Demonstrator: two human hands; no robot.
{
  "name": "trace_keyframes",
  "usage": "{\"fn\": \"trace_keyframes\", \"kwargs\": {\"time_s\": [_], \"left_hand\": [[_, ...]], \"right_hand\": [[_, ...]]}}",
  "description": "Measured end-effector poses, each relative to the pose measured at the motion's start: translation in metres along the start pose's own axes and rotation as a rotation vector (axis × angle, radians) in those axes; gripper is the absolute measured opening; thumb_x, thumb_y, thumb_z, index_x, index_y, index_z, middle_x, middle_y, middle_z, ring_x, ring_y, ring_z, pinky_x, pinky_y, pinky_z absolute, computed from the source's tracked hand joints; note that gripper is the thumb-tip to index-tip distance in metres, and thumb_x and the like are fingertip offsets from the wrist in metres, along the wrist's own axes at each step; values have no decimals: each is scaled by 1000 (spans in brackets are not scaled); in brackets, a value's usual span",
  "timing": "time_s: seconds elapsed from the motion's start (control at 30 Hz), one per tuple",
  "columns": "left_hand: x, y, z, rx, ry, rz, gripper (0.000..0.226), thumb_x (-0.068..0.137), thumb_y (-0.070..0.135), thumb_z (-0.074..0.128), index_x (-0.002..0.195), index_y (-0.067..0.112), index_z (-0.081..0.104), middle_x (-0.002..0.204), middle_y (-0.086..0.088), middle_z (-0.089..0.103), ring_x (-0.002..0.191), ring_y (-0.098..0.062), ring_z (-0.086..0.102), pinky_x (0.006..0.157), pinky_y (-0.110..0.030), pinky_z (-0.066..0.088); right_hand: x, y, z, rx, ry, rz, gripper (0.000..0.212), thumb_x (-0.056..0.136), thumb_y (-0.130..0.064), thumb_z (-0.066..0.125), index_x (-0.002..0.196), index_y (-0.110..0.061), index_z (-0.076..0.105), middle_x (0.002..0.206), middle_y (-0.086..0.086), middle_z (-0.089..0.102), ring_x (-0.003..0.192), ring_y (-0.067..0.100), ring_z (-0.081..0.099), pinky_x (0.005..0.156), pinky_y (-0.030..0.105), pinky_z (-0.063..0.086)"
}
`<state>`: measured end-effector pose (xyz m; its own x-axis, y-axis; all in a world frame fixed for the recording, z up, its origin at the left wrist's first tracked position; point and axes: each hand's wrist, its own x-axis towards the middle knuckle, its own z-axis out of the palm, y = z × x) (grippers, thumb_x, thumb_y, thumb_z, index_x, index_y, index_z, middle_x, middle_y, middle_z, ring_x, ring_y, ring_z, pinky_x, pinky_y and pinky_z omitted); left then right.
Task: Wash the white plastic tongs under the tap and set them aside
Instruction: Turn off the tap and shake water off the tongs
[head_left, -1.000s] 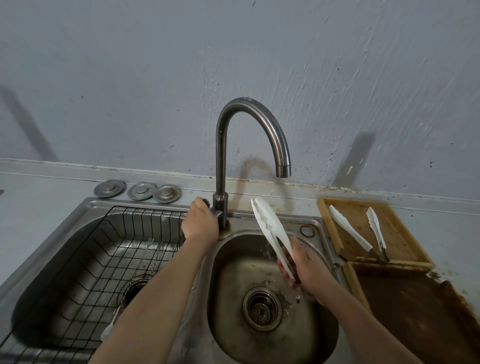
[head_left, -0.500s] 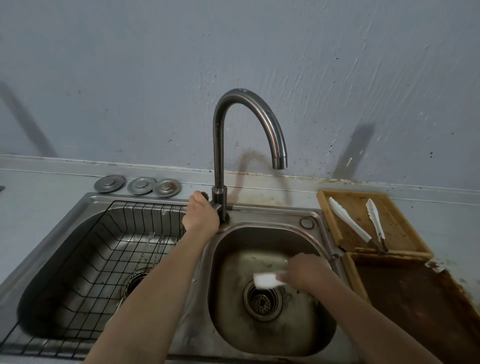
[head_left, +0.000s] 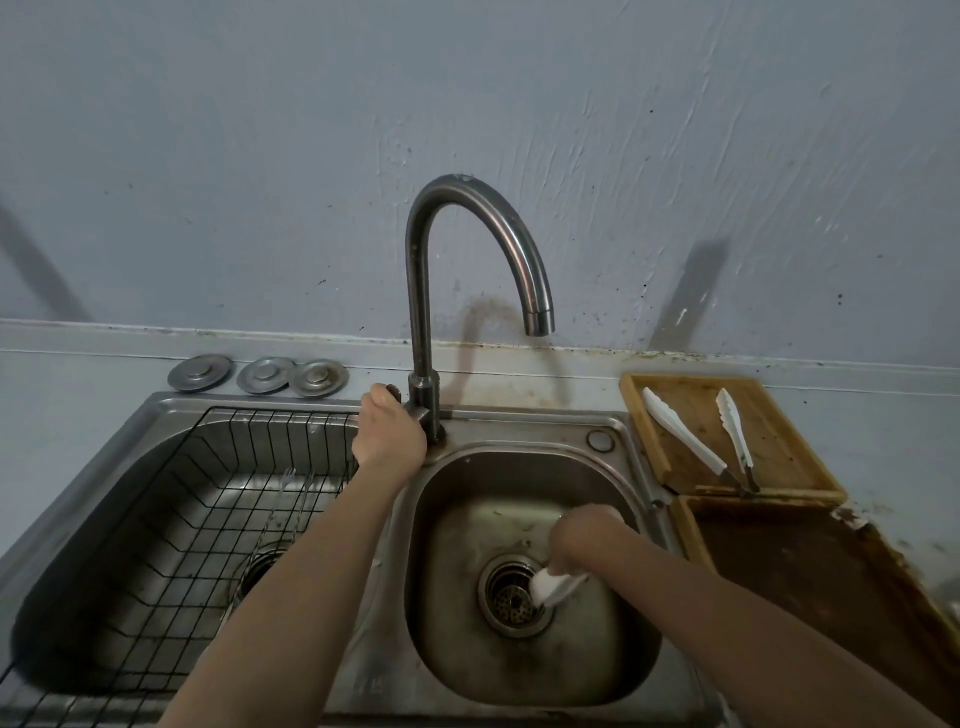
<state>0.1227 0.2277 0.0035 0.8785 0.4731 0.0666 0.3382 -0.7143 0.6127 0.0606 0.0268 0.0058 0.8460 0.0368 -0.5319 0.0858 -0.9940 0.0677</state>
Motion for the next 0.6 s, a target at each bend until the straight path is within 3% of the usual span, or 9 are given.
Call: {"fn": "trace_keyframes", "kwargs": {"time_s": [0.1, 0.27, 0.4, 0.47, 0.53, 0.6], "left_hand": [[0, -2, 1, -48, 22, 1, 31, 86, 12, 54, 112, 9, 38, 114, -12, 47, 93, -24, 50, 68, -36, 41], [-2, 1, 2, -70, 17, -32, 39, 83, 8, 59, 115, 8, 37, 113, -13, 46, 89, -23, 49, 67, -36, 42], [-6, 7, 2, -104, -31, -67, 58, 76, 1, 67, 123, 4, 33, 124, -18, 42, 105, -31, 50, 82, -42, 49], [-14, 12, 6, -271, -86, -250, 78, 72, 0, 71, 134, -1, 24, 137, -21, 32, 120, -36, 43, 99, -43, 44], [-30, 25, 18, -374, -145, -441, 91, 74, 13, 72, 141, -2, 11, 145, -21, 22, 131, -36, 31, 109, -42, 34], [-49, 47, 36, -286, -209, -445, 93, 75, 22, 68, 142, -2, 8, 147, -20, 19, 134, -35, 26, 112, -41, 27]], "right_hand": [[-3, 6, 9, 16, 34, -67, 47, 91, -47, 41, 109, -9, 62, 114, 9, 64, 101, 26, 60, 76, 35, 43], [-11, 19, 22, 58, 26, -57, 45, 91, -46, 42, 107, -9, 62, 108, 9, 64, 98, 26, 61, 78, 35, 45], [-15, 36, 26, 23, -70, -41, 50, 90, -50, 43, 111, -8, 61, 100, 9, 63, 92, 24, 60, 80, 34, 46], [-14, 45, 24, 198, 42, -53, 49, 89, -52, 45, 104, -9, 62, 82, 3, 58, 76, 19, 58, 71, 31, 47], [-16, 60, 15, 392, 206, -23, 45, 88, -55, 45, 97, -12, 59, 74, -2, 53, 72, 16, 56, 65, 29, 47], [-17, 82, 4, 534, 340, 19, 46, 86, -60, 45, 92, -15, 53, 74, -4, 56, 70, 13, 60, 60, 27, 48]]}}
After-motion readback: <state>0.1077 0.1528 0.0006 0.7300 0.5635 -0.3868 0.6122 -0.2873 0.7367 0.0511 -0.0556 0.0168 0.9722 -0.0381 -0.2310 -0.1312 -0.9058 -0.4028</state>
